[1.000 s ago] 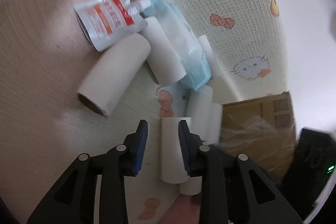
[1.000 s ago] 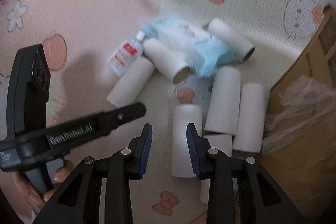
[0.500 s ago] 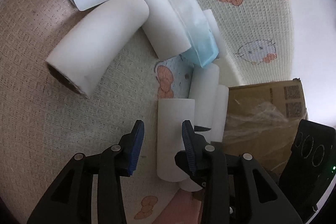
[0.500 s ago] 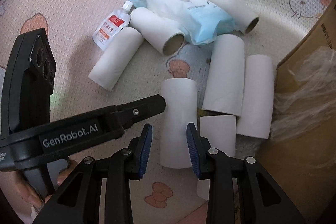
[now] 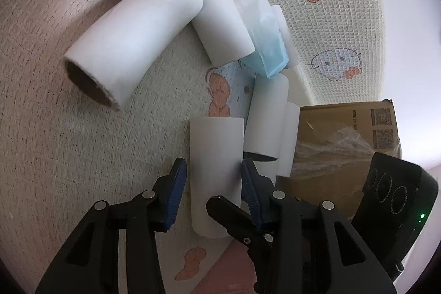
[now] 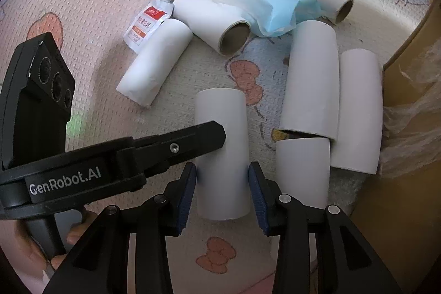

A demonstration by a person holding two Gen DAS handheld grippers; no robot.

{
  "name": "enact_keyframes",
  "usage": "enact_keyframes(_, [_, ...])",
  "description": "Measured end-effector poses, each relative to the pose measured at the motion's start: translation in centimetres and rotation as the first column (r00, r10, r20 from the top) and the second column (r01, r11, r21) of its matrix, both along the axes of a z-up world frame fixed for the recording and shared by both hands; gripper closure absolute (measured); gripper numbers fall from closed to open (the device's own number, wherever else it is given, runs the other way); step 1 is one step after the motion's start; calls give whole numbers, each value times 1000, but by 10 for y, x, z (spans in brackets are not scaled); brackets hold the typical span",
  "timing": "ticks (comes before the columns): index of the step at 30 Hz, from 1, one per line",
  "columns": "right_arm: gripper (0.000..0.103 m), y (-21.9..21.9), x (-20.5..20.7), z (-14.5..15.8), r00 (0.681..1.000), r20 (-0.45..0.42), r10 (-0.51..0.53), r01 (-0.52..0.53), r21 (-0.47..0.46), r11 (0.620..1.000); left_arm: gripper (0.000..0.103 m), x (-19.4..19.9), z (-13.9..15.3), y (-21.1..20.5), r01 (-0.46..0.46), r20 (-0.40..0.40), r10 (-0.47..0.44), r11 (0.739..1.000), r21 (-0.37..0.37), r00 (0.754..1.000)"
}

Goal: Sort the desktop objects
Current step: 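Close the left tool on another white cardboard tube, then lift the held tube with the left tool and carry it to the box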

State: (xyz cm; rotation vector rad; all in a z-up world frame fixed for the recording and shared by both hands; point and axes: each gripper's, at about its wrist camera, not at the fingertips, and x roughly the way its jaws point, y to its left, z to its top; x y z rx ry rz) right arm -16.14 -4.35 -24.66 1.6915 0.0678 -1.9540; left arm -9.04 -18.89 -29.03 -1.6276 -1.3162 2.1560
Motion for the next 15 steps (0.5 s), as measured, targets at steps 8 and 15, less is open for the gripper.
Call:
enact_keyframes(8, [67, -9, 6, 2, 997, -24, 73, -73, -22, 997, 57, 11, 2, -1, -3, 10, 3, 998, -56, 1000])
enact_keyframes(15, [67, -10, 8, 10, 993, -31, 114, -116, -75, 990, 57, 20, 26, -4, -15, -47, 8, 988, -155, 999])
